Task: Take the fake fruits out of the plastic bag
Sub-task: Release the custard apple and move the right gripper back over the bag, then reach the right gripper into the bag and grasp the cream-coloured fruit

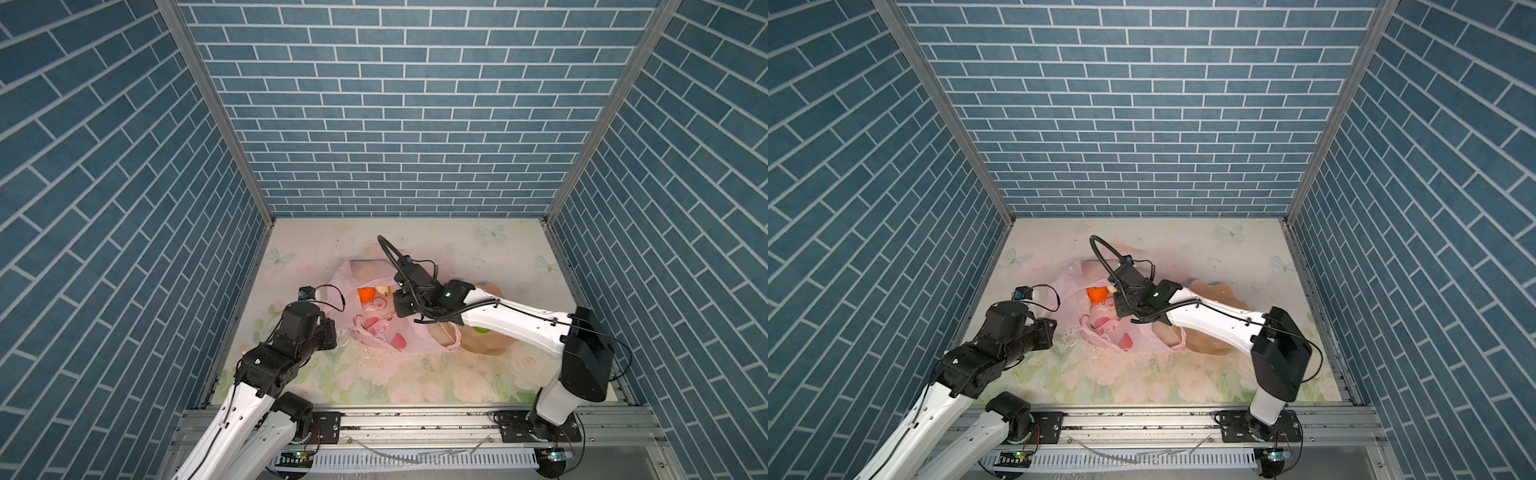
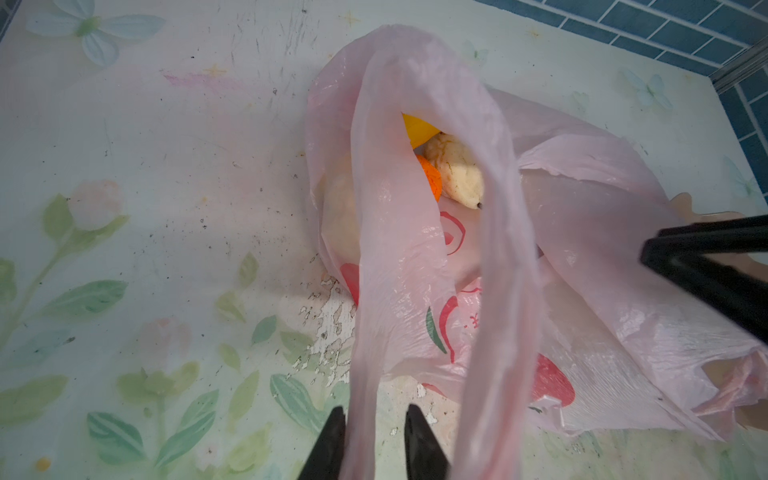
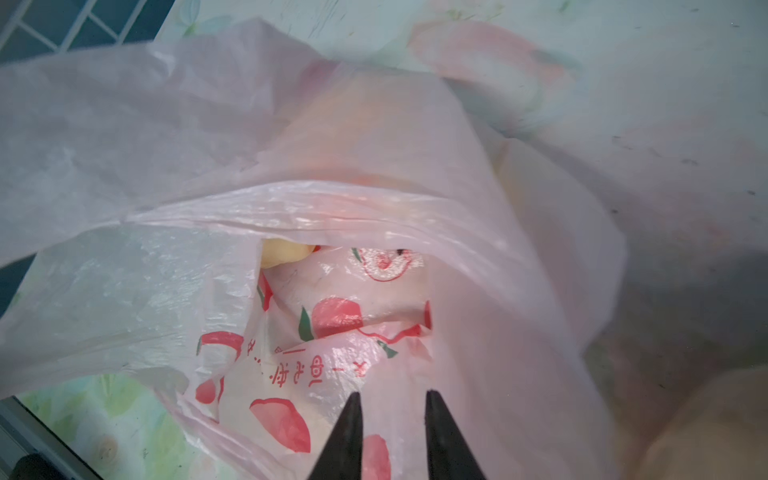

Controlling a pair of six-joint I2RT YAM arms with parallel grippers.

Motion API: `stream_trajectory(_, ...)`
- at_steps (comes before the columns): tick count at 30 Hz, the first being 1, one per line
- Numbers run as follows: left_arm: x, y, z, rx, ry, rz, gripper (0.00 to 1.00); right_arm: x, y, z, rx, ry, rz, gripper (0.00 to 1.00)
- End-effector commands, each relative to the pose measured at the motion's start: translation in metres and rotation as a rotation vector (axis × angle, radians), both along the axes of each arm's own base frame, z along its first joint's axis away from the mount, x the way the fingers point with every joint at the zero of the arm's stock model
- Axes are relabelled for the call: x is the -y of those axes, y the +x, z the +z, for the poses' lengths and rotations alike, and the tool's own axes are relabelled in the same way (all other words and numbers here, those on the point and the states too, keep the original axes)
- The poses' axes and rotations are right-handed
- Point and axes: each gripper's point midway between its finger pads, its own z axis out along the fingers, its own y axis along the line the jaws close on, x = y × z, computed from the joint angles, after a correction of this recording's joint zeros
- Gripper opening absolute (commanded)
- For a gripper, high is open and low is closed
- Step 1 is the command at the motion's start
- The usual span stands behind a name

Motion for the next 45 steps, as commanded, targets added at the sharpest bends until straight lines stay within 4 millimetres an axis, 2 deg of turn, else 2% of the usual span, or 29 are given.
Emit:
stream_trajectory(1, -0.002, -0.001, 0.001, -0.002, 0.003, 0.008, 0.27, -0.039, 0.005, 0.011, -0.030, 0.134, -0.016, 0.24)
stream_trajectory(4, -0.002, -0.002, 0.001, -0.002, 0.000, 0.007, 0.27, -0.055, 0.009, -0.008, -0.061, 0.127, -0.008, 0.24)
stream_trajectory(9, -0.001, -0.002, 0.003, 0.004, -0.007, 0.003, 0.27, -0.067, 0.027, -0.027, -0.075, 0.108, -0.022, 0.28)
stream_trajectory(16, -0.001, -0.002, 0.002, 0.005, -0.007, 0.002, 0.27, -0.055, 0.054, -0.042, -0.100, 0.074, -0.105, 0.33)
stream_trajectory(24, 0.000, -0.002, 0.002, 0.004, -0.010, -0.005, 0.27, -0.046, 0.070, -0.056, -0.119, 0.047, -0.147, 0.37)
stream_trajectory(32, 0.001, -0.002, 0.001, 0.003, -0.013, -0.009, 0.27, -0.047, 0.077, -0.071, -0.136, 0.023, -0.154, 0.36)
stream_trajectory(45, 0.002, -0.002, 0.001, 0.004, -0.017, -0.012, 0.27, -0.044, 0.084, -0.081, -0.148, 0.014, -0.177, 0.27)
